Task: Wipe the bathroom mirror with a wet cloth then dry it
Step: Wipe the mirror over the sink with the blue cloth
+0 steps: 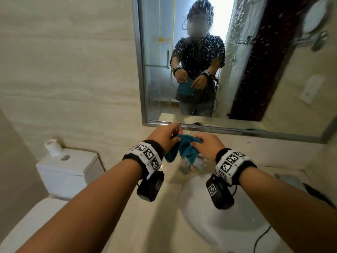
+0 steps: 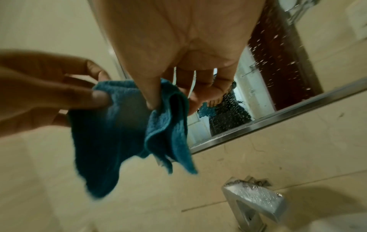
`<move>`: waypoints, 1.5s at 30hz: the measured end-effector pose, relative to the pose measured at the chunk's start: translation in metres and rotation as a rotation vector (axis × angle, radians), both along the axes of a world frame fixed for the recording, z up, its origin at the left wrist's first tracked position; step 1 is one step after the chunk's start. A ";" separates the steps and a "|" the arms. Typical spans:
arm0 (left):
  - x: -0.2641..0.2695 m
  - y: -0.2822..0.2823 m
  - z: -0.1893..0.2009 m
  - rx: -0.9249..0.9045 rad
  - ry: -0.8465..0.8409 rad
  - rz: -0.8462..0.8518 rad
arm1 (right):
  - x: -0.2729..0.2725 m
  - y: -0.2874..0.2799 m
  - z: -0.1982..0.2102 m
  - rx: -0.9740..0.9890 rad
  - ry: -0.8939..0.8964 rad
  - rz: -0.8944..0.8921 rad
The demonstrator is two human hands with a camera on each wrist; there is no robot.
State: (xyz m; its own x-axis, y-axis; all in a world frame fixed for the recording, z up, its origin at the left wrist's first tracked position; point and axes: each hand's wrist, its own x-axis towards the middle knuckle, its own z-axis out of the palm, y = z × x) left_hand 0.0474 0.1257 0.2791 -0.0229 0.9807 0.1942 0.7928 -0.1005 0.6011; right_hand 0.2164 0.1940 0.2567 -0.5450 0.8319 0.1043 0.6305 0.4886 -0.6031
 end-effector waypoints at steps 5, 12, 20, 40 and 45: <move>0.015 0.011 0.010 0.026 -0.123 -0.090 | 0.028 0.014 0.026 -0.001 0.204 -0.144; 0.050 0.041 0.041 0.020 -0.101 -0.147 | 0.047 0.027 0.063 -0.124 0.534 -0.081; 0.068 0.090 0.070 0.168 -0.112 -0.026 | 0.061 0.063 0.087 -0.093 0.493 0.160; -0.009 0.160 0.167 0.294 0.086 0.117 | -0.021 0.163 0.157 0.454 0.453 0.036; -0.056 0.182 0.202 0.437 0.364 0.195 | -0.049 0.180 0.208 0.620 0.346 -0.032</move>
